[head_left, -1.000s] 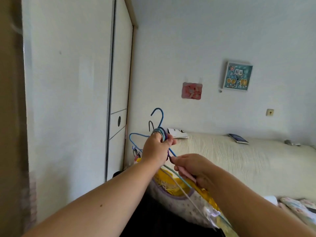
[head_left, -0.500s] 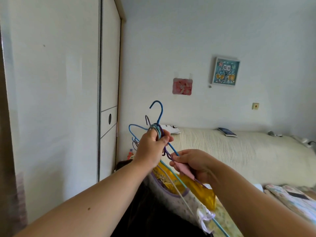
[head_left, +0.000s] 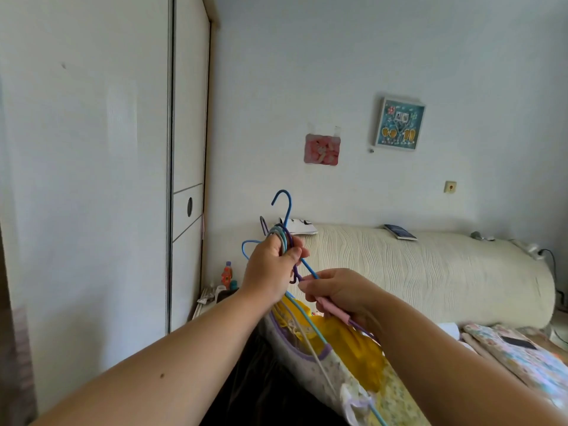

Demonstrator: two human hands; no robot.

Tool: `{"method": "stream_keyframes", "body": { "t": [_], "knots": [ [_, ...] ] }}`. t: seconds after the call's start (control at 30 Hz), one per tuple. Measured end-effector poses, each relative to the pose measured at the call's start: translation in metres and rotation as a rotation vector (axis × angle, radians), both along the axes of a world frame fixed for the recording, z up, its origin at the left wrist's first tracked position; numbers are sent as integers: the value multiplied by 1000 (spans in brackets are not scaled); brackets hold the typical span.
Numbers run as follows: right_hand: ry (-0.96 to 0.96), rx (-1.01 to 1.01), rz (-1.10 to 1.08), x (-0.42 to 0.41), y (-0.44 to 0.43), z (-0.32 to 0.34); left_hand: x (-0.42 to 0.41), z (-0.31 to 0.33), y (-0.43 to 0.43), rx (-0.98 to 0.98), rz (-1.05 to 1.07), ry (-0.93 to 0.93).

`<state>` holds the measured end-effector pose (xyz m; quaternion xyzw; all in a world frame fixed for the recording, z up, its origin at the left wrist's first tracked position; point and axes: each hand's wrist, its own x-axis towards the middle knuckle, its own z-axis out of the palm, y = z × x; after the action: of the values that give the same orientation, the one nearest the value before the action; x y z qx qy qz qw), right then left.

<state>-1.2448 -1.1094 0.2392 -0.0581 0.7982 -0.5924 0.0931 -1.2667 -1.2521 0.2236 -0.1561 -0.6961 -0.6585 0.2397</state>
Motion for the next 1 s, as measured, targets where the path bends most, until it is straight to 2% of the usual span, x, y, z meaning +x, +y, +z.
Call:
{"method": "stream_keyframes", "body": {
  "t": [0.2,0.4,0.57,0.7,0.83,1.0],
  "knots": [
    [-3,45,8,-7,7,-3,-1,-8,7,-7,13,-29],
    [109,105,-58,-12,43,2,0,-8,2,103,56,-80],
    [174,63,14,-10,73,5,2,9,-8,239,92,-72],
    [180,-5,141,-5,70,4,4,18,-3,141,133,-53],
    [200,81,208,-1,53,-4,6,18,8,-12,233,-10],
    [219,94,167,-3,40,-13,8,20,4,19,240,-26]
  ]
}}
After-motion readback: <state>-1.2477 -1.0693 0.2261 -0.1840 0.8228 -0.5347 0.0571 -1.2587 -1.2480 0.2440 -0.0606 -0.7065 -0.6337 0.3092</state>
